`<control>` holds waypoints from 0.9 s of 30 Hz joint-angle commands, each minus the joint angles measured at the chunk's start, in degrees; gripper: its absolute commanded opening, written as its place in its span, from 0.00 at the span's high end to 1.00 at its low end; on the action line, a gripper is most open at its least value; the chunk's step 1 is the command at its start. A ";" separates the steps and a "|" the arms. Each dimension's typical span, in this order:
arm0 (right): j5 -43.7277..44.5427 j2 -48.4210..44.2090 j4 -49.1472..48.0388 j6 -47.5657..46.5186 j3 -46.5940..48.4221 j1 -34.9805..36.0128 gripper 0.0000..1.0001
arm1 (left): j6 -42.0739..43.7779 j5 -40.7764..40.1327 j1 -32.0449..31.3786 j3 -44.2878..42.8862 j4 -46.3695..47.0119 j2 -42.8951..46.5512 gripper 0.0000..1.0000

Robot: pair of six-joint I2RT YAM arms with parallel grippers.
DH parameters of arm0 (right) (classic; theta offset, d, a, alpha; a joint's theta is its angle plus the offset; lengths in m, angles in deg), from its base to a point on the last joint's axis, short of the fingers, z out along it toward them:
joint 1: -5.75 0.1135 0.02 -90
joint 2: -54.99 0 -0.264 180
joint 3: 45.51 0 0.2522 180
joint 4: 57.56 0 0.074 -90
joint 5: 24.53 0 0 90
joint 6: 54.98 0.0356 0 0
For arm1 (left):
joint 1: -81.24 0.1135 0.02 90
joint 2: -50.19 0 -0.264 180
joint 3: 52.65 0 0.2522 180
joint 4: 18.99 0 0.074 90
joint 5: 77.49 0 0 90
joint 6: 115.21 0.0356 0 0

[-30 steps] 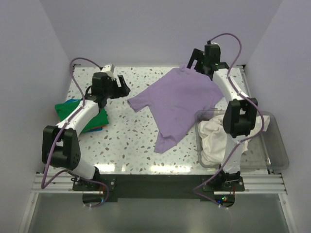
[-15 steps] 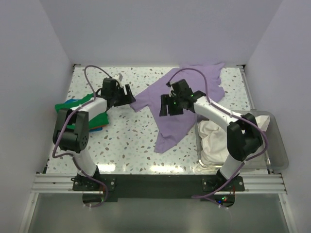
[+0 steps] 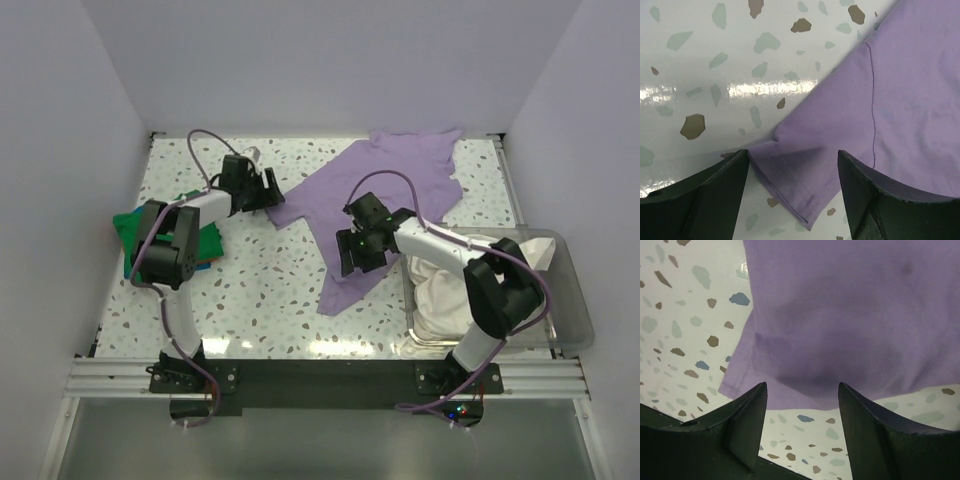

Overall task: Fold and stack the t-shirts
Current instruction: Flatten the tshirt out

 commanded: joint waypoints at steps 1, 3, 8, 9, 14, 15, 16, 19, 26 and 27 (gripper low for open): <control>3.46 0.62 -0.36 0.88 -0.33 -0.11 0.38 | 1.17 -1.83 -0.18 -2.87 0.03 -2.09 0.24; 4.87 2.99 -0.18 0.88 0.46 -0.11 0.39 | 1.52 -2.36 -0.18 -2.87 0.03 -2.79 0.24; 6.37 8.18 0.52 1.84 2.48 -0.19 0.41 | 1.96 -1.92 -0.35 -2.52 0.03 -3.94 0.40; 6.54 8.88 0.52 1.76 2.83 -0.19 0.42 | 1.96 -2.01 -0.35 -2.43 0.03 -4.29 0.45; 7.77 15.02 1.04 0.27 8.61 -0.11 0.46 | 1.17 -0.52 -0.44 -2.00 2.05 -4.99 0.89; 8.38 16.26 1.66 0.00 9.94 -0.11 0.46 | 1.17 -0.60 -0.36 -1.91 2.14 -4.56 0.95; 8.65 17.32 2.01 -0.43 11.35 -0.19 0.46 | 1.26 -0.86 -0.27 -1.91 2.14 -4.03 1.00; 10.58 22.15 4.46 -2.28 18.02 -0.19 0.46 | 2.22 -4.20 0.52 -0.33 2.49 -0.26 1.00; 13.66 34.10 10.97 -6.94 40.05 -1.51 0.44 | 5.82 -12.73 2.63 7.83 3.11 15.28 1.00; 13.93 36.64 12.63 -7.20 42.36 -2.12 0.44 | 6.09 -14.21 2.63 8.63 3.02 17.05 1.00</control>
